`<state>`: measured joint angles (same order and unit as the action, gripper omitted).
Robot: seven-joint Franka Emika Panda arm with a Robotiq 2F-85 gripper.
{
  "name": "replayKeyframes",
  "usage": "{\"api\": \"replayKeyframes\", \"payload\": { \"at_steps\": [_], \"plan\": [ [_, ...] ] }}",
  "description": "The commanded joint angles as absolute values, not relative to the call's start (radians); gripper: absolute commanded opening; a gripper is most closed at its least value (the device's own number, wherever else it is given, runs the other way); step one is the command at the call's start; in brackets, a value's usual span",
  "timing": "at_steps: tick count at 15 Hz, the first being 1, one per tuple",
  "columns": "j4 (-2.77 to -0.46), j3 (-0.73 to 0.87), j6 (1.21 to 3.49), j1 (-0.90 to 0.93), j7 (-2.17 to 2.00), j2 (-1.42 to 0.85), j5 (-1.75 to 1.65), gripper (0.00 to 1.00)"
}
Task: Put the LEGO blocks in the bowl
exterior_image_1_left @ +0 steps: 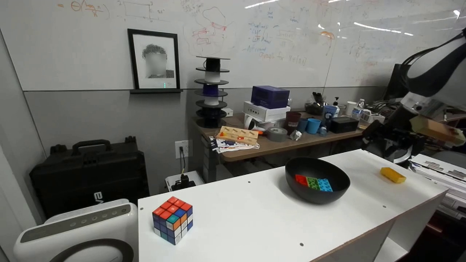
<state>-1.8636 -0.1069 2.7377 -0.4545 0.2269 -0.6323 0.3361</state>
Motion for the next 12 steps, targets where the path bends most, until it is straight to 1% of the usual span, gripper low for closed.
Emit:
{"api": "replayKeyframes", "payload": {
  "at_steps": [1, 6, 9, 12],
  "plan": [
    [-1.819, -0.030, 2.651, -0.375, 0.182, -0.647, 0.267, 1.00],
    [-1.814, 0.138, 2.534, -0.244, 0.088, -0.641, 0.057, 1.00],
    [-1.813, 0.195, 2.511, -0.196, 0.052, -0.641, -0.051, 1.00],
    [-1.821, 0.208, 2.529, -0.186, 0.046, -0.651, -0.104, 1.00]
  ]
}}
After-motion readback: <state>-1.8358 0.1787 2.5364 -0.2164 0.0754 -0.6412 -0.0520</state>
